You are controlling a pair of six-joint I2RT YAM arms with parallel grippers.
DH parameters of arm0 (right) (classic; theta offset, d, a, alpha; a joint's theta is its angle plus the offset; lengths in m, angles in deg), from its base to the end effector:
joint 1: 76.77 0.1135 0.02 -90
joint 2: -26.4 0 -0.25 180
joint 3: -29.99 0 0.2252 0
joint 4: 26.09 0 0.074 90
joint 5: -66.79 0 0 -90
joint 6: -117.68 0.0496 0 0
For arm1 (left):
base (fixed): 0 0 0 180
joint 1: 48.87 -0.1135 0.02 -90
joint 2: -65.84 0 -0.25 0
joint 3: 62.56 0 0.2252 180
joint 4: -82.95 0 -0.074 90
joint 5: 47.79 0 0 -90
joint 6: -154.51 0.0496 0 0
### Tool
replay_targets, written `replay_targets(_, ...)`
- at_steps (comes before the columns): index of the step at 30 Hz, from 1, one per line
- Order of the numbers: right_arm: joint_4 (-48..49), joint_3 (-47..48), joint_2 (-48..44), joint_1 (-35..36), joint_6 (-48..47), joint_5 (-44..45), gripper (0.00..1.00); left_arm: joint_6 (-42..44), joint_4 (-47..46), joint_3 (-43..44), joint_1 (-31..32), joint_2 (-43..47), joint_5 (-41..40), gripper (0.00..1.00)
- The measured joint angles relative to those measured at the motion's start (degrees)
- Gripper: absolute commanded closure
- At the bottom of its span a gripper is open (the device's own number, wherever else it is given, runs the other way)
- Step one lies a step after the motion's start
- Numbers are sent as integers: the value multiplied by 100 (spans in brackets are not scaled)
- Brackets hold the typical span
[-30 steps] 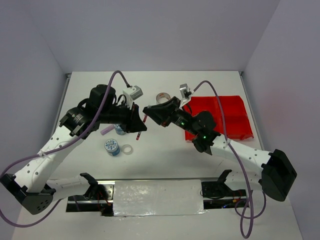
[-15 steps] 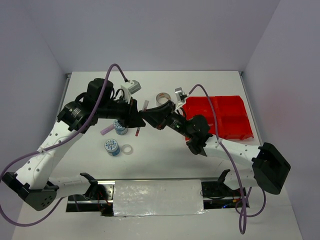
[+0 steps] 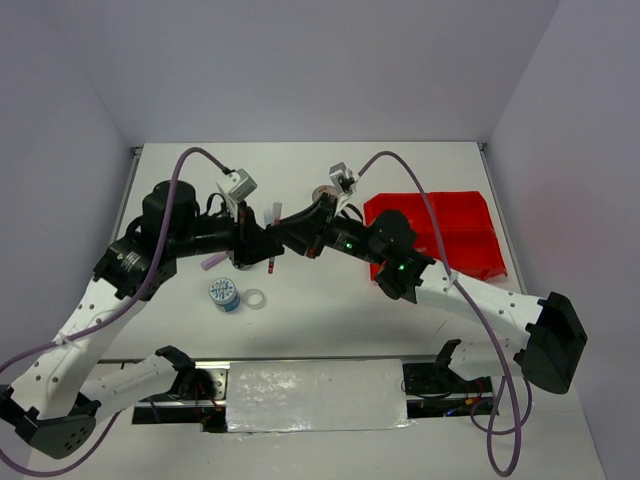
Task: Sort the stationery into containers
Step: Close the pen cap on the pen.
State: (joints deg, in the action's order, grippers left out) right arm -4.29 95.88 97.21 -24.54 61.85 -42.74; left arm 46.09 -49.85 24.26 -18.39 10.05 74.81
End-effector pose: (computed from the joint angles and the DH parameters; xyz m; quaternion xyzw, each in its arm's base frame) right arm 0.1570 0.2297 0.3654 -0.2267 0.5584 0.6155 0.5079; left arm 0.1447 -0.1162 0.4041 0.2483 0.7454 -0.4429 0.4319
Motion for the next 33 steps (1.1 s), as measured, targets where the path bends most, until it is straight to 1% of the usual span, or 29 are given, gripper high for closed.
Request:
replay_targets(1, -136, 127, 22, 2, -111, -81, 79, -9, -50, -28, -2, 76, -52, 100)
replay_targets(5, -420, 400, 44, 13, -474, -291, 67, -28, -133, -42, 13, 251, -219, 100)
replay_targets(6, -474, 435, 44, 13, -581, -321, 62, -33, -127, -42, 20, 280, -254, 100)
replay_targets(8, -577, 487, 42, 11, -750, -345, 58, -37, -107, -42, 46, 317, -315, 100)
replay_targets(10, -726, 553, 33, 11, -925, -341, 51, -39, -83, -35, 63, 326, -363, 100)
replay_targets(16, -1156, 643, -155, 4, -1300, -321, 46, -116, 9, 87, 114, 291, -323, 100)
replay_targets(18, -1294, 656, -271, 4, -1386, -302, 43, -142, -15, 127, 125, 273, -256, 100)
replay_targets(20, -1432, 658, -376, 4, -1440, -267, 36, -160, -66, 129, 127, 284, -212, 100)
replay_targets(23, -1676, 660, -529, -9, -1471, -216, 35, -195, -136, 129, 109, 350, -269, 100)
replay_targets(24, -1853, 669, -597, -9, -1475, -409, 35, -256, -295, 129, 72, 391, -409, 100)
replay_targets(27, -2618, 654, -621, 247, -1471, -1137, 35, -319, -1379, 315, -46, 380, -774, 100)
replay_targets(28, -2833, 651, -595, 269, -1456, -1314, 34, -332, -1665, 382, -68, 393, -844, 100)
replay_targets(30, -3121, 645, -579, 223, -1388, -1569, 34, -398, -2035, 470, -70, 431, -852, 100)
replay_targets(33, -3222, 658, -581, 35, -1231, -1843, 34, -450, -2361, 503, -70, 463, -750, 100)
